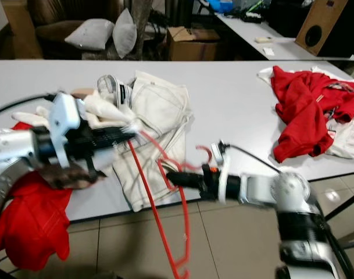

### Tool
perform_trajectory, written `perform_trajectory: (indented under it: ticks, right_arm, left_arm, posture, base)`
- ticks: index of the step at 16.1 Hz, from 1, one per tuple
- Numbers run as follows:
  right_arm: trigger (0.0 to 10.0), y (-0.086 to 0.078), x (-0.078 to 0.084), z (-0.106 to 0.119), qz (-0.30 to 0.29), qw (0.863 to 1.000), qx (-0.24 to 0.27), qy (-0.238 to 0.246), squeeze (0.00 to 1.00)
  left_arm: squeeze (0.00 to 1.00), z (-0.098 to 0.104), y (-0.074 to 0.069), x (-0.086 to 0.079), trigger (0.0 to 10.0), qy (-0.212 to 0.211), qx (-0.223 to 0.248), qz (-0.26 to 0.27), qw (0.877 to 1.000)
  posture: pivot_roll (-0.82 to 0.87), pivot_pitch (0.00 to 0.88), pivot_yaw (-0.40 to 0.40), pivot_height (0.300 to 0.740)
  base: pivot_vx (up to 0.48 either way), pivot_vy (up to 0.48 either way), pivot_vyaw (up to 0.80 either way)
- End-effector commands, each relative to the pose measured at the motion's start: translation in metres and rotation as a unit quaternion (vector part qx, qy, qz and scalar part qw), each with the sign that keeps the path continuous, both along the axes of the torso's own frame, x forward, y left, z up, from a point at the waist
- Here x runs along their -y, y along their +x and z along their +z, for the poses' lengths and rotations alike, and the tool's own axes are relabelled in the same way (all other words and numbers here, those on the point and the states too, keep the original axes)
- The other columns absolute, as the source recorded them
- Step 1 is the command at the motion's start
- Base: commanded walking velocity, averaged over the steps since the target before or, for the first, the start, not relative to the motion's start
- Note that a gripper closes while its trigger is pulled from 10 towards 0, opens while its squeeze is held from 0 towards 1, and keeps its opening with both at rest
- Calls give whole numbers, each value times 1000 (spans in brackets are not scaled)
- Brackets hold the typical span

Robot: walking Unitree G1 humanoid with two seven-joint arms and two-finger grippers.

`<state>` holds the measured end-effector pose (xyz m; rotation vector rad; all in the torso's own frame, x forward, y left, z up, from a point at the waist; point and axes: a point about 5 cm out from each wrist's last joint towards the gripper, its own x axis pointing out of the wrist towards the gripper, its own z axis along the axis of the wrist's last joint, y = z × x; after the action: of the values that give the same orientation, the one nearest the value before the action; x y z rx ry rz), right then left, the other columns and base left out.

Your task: Hang hanger

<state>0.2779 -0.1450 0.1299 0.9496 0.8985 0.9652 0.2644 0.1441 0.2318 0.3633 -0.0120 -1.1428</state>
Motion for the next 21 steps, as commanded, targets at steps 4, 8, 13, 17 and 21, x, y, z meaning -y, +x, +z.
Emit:
perform_trajectory:
  ticks: [4, 8, 13, 17, 21]
  right_arm:
    - [10000, 25, -14, 6, -17, 1000, 17, 9, 0]
    - [10000, 33, -26, 9, -9, 999, 41, 14, 0]
    - [10000, 55, -23, 24, -125, 980, 67, 138, 0]
    - [10000, 63, -27, 26, -212, 957, 76, 183, 0]
    - [10000, 69, -39, 23, -239, 956, 64, 157, 0]
  left_arm:
    - [0, -19, -2, 9, 0, 16, -41, -33, 998]
    - [0, -22, 4, 7, 0, 23, -34, -6, 999]
    - [0, -29, -1, -6, 0, 30, -41, 31, 998]
    - [0, -40, -5, -17, 0, 42, -51, 70, 995]
    - [0, -35, -12, -7, 0, -15, -76, 48, 996]
  posture:
    - [100, 45, -66, 740]
    - [103, 47, -75, 740]
    - [104, 42, -78, 740]
    - [104, 33, -80, 740]
    - [108, 28, -79, 740]
  base:
    - [0, 0, 0]
    - [0, 0, 0]
    - [0, 0, 0]
    - [0, 0, 0]
    - [0, 0, 0]
